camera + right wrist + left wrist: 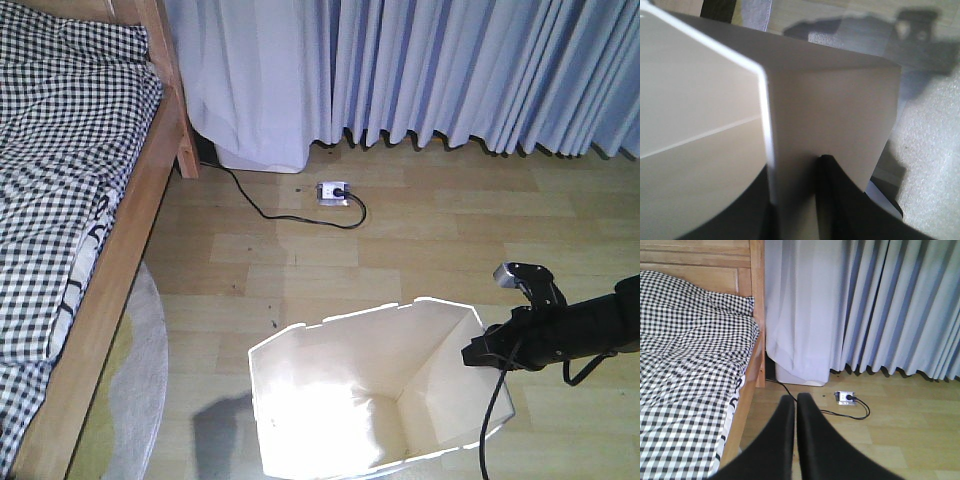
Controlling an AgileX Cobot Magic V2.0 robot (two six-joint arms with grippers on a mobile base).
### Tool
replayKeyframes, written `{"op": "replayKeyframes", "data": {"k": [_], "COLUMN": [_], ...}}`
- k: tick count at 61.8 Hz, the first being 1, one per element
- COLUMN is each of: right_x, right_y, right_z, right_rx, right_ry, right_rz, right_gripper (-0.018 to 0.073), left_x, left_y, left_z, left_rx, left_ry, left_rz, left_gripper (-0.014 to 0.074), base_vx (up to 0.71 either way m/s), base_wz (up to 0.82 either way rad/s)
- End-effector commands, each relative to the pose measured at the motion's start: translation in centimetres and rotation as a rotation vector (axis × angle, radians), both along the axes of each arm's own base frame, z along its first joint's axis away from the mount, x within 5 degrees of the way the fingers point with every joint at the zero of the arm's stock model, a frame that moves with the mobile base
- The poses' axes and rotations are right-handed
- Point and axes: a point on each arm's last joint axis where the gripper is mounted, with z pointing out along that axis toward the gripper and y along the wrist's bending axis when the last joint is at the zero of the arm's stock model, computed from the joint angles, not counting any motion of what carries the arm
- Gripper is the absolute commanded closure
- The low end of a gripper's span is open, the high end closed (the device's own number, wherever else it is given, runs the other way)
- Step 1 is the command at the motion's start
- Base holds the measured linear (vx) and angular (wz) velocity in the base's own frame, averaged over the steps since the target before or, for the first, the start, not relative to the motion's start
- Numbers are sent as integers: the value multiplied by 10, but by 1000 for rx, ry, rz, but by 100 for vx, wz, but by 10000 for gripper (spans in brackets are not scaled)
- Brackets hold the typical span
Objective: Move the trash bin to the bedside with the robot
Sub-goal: 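Drive along the bed to its head, carrying the bin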
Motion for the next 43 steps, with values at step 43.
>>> {"op": "replayKeyframes", "data": {"k": [43], "right_x": [9], "right_y": [12], "right_z": [31], "right_rx": [212], "right_ry": [-82], "right_rz": [-4], "right_gripper": [563], "left_x": [0], "left_y": [0], "left_z": [3], "left_rx": [-9], "left_ry": [-72], "left_rz": [4], "left_gripper": [602], "base_vx": [18], "base_wz": [-2]}}
